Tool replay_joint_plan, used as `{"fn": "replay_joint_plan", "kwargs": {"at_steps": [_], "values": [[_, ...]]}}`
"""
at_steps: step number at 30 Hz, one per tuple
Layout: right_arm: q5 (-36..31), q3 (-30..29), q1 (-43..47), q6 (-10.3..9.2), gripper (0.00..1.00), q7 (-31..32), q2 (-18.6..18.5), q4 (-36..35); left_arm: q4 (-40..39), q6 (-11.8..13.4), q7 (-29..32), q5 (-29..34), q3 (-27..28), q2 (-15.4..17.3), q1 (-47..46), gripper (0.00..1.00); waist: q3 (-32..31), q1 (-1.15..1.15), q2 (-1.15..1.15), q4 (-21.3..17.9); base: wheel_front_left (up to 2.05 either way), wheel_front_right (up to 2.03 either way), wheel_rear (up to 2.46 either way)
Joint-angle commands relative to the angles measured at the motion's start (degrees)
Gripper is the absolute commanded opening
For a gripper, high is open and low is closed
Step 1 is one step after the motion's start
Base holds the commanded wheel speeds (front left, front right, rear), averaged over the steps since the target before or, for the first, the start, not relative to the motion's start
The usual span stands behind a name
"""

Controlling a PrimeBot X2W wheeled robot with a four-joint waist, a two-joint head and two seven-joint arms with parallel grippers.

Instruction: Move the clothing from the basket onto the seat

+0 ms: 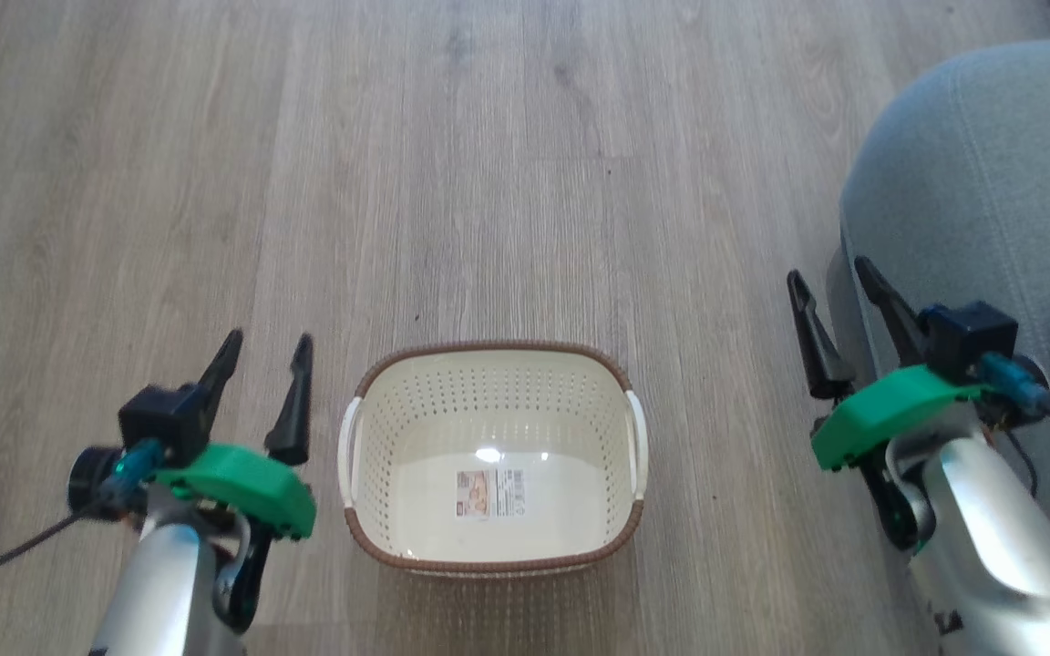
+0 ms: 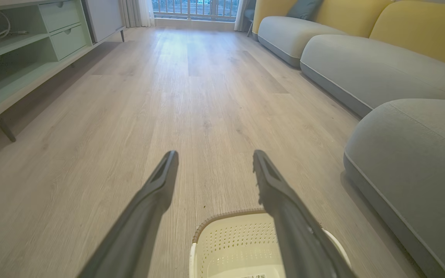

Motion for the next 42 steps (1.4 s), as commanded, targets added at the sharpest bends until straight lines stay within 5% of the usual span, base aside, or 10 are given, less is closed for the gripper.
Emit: {"fn": "replay_joint_plan", "kwargs": {"at_steps": [1,22,42], "values": [[-0.8,0.2,0.9,-0.02,1.00,-0.5,0.6,-2.2,-1.3,0.4,-0.3,0.7,3.1,0.2,-0.5,1.00,-1.0,0.00,0.00,0.0,0.00,0.00,0.00],[-3.2,-3.3,6.6,-0.02,1.00,-0.6,4.0,-4.4,-3.0,1.2,-0.3,4.1,12.5,-1.8,5.8,1.00,-5.5,0.00,0.00,-2.1,0.00,0.00,0.00],[-3.4,-3.9,6.9,-0.02,1.00,-0.6,5.0,-3.5,-3.7,0.4,-0.3,4.1,14.4,-2.1,7.6,1.00,-6.0,0.00,0.00,-2.4,0.00,0.00,0.00]]}}
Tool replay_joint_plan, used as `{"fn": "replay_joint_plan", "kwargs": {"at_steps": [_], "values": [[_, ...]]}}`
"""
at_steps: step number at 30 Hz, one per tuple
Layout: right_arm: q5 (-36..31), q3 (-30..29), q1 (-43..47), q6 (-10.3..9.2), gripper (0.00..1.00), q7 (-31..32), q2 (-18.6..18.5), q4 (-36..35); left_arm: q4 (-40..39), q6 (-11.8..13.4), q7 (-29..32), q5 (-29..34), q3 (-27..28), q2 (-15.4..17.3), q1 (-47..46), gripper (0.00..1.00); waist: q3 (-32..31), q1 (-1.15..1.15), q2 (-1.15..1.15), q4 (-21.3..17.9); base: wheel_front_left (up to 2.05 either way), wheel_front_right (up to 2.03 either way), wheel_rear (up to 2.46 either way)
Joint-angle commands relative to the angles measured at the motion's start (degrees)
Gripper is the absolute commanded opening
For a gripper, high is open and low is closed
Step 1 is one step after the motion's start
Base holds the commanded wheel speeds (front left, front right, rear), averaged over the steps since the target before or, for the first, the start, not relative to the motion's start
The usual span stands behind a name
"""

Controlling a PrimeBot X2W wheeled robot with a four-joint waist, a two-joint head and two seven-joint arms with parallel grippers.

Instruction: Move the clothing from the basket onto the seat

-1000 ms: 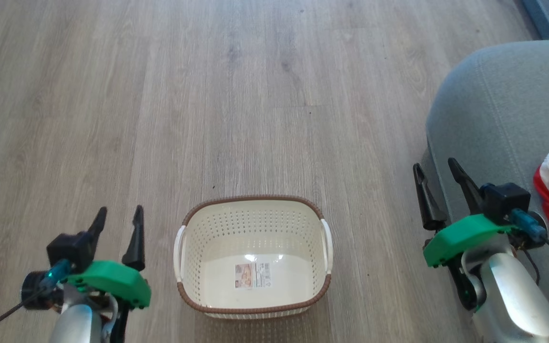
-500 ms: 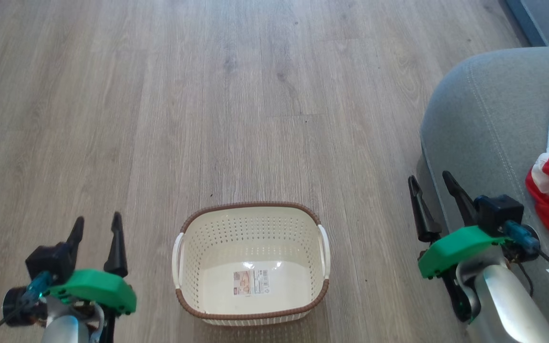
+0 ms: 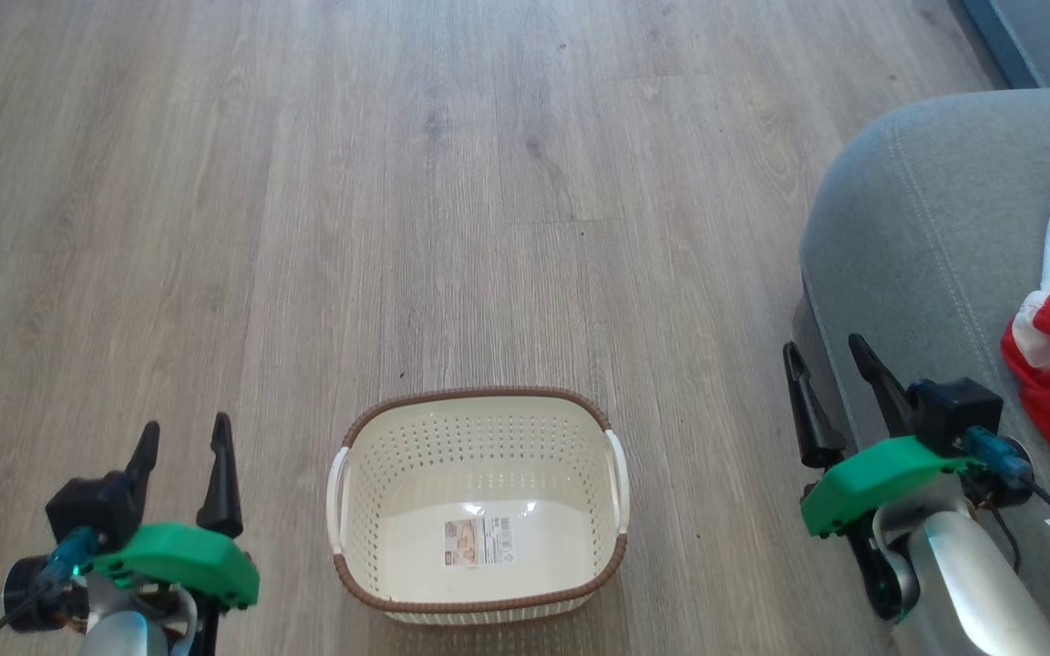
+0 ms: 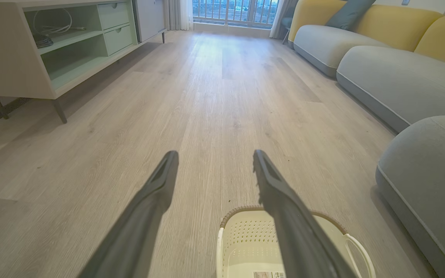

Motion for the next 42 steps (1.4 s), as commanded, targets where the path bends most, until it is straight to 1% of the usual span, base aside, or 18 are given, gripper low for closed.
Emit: {"fn": "replay_joint_plan", "kwargs": {"at_steps": [1,2,3,8,11,42], "values": [[-0.4,1.0,-1.2,-0.02,1.00,-0.5,0.6,-1.5,-2.1,-0.1,-0.3,0.3,1.6,0.5,-1.1,1.00,0.0,0.00,0.00,-0.1,0.00,0.00,0.00],[-0.3,1.0,-1.3,-0.02,1.00,-0.5,0.6,-1.5,-2.2,-0.2,-0.3,0.0,1.5,0.5,-1.1,1.00,0.0,0.00,0.00,-0.1,0.00,0.00,0.00],[0.0,0.0,0.0,0.00,0.00,0.0,0.1,0.0,-0.2,-0.1,0.0,0.0,-0.1,0.0,0.0,0.00,-0.1,0.00,0.00,-0.1,0.00,0.00,0.00],[0.7,-0.1,1.9,0.00,0.00,0.4,0.1,3.3,3.3,0.0,0.4,-0.7,-0.2,-0.3,1.2,0.00,-0.1,0.00,0.00,-0.1,0.00,0.00,0.00],[2.0,-0.4,1.9,0.00,0.00,0.8,0.2,3.1,3.3,0.0,0.9,-2.0,0.0,-0.3,1.0,0.00,-0.1,0.00,0.00,-0.1,0.00,0.00,0.00],[22.3,-2.9,3.4,-0.01,0.00,6.0,0.8,-1.5,0.1,-0.3,6.0,-23.8,-0.8,-0.1,0.9,0.00,0.0,0.00,0.00,0.2,0.00,0.00,0.00]]}}
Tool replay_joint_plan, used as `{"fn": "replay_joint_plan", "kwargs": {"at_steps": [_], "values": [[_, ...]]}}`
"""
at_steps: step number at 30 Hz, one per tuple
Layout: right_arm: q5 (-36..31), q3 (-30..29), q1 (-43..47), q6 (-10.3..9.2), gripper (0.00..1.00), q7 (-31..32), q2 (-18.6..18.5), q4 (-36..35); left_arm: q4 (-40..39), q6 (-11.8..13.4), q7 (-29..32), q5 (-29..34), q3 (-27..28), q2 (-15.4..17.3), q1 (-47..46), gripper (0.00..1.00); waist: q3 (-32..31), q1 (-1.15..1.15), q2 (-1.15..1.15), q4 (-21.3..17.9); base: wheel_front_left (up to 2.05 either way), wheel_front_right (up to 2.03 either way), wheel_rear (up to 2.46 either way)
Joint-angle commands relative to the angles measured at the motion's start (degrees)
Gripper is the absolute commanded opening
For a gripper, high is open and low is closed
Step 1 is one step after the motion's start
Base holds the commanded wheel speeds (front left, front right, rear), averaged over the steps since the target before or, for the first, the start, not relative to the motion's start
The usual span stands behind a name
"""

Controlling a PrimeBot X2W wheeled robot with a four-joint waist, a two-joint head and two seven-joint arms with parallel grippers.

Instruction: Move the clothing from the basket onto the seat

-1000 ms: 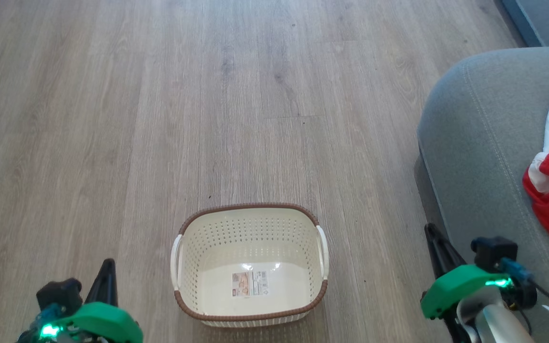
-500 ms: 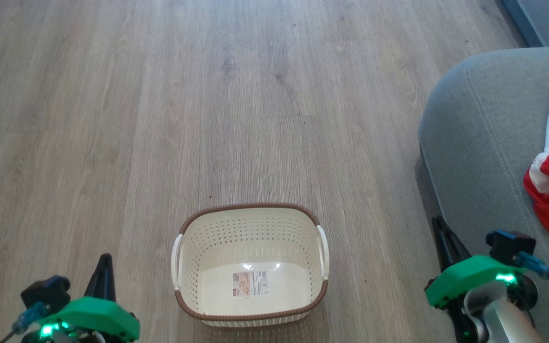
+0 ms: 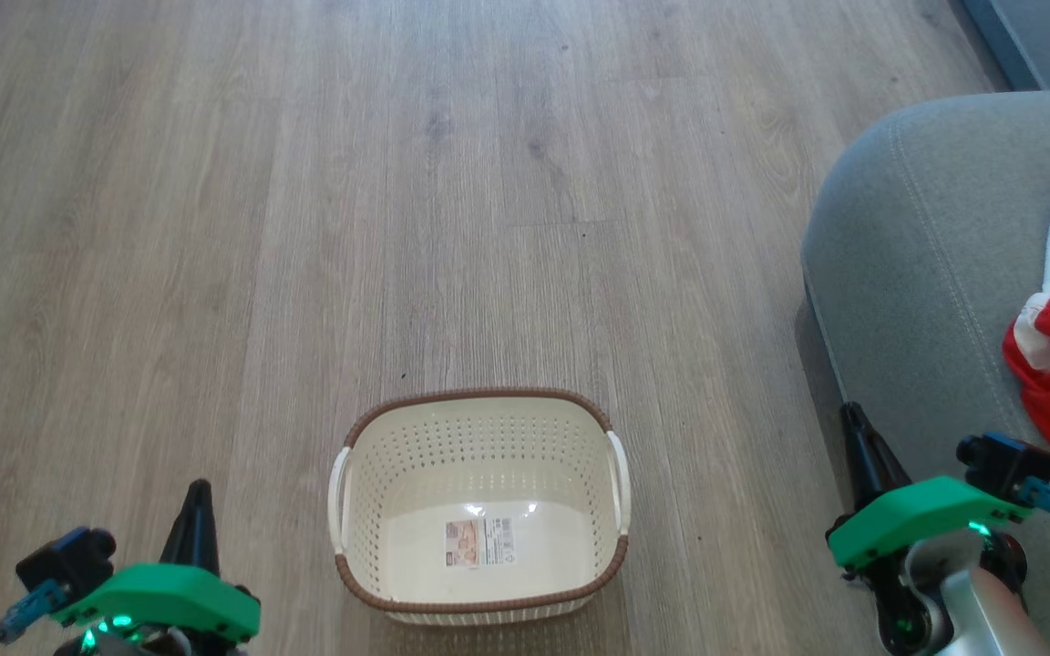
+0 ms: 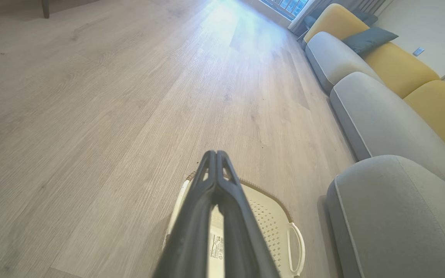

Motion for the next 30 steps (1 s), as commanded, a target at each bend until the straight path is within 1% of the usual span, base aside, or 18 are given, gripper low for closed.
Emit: {"fn": "replay_joint_plan", "kwargs": {"at_steps": [1,30], "values": [[1.7,-0.3,-1.5,-0.01,0.00,0.3,0.1,-2.4,-2.2,-0.3,0.5,-1.7,0.2,0.5,-2.7,0.00,0.0,0.00,0.00,0.0,0.00,0.00,0.00],[19.4,-2.7,-0.3,-0.01,0.00,5.0,0.7,-6.2,-4.7,-0.5,5.2,-20.6,-0.1,0.7,-3.1,0.00,0.0,0.00,0.00,0.3,0.00,0.00,0.00]]}}
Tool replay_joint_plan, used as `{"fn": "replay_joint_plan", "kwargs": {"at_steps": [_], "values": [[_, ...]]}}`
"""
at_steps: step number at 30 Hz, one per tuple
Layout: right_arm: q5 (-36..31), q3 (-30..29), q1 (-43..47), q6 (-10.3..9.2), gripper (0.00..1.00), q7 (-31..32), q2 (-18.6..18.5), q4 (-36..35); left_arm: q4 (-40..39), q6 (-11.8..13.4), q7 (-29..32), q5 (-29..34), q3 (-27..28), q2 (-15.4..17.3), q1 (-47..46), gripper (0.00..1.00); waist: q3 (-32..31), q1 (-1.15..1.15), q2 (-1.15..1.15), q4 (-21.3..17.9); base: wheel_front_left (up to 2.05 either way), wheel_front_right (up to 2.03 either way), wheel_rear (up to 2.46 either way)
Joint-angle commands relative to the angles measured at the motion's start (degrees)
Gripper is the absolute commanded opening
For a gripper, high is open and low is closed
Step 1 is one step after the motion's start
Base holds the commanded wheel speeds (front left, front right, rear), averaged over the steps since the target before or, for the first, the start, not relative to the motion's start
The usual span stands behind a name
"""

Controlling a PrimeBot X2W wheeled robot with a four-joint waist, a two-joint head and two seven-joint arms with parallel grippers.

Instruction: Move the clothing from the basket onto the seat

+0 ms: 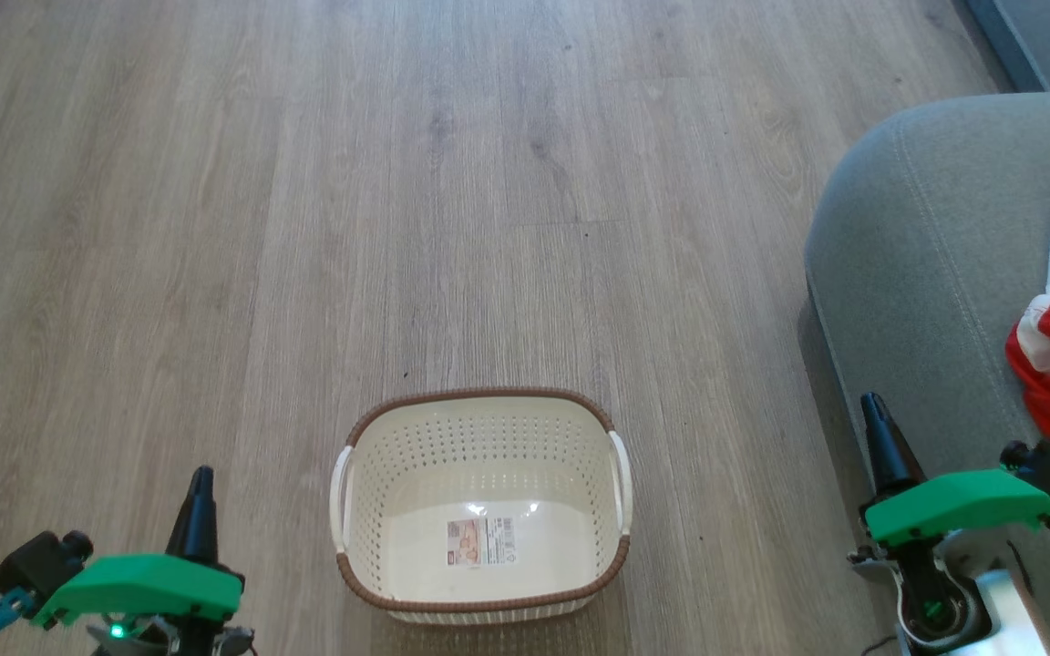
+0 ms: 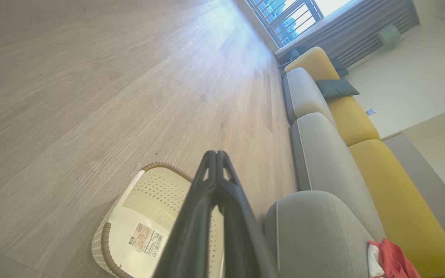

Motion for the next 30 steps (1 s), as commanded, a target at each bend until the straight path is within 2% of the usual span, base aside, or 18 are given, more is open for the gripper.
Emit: {"fn": "replay_joint_plan", "kwargs": {"at_steps": [1,30], "values": [[1.9,0.1,-1.2,0.00,0.00,0.5,-0.1,-2.4,-2.2,-0.5,0.4,-1.9,0.6,0.7,-3.0,0.00,0.0,-0.01,0.00,0.0,0.00,0.00,0.00],[19.6,-2.3,0.0,0.00,0.00,5.1,0.5,-6.3,-4.7,-0.7,5.1,-20.9,0.3,0.9,-3.5,0.00,0.0,-0.01,0.00,0.3,0.00,0.00,0.00]]}}
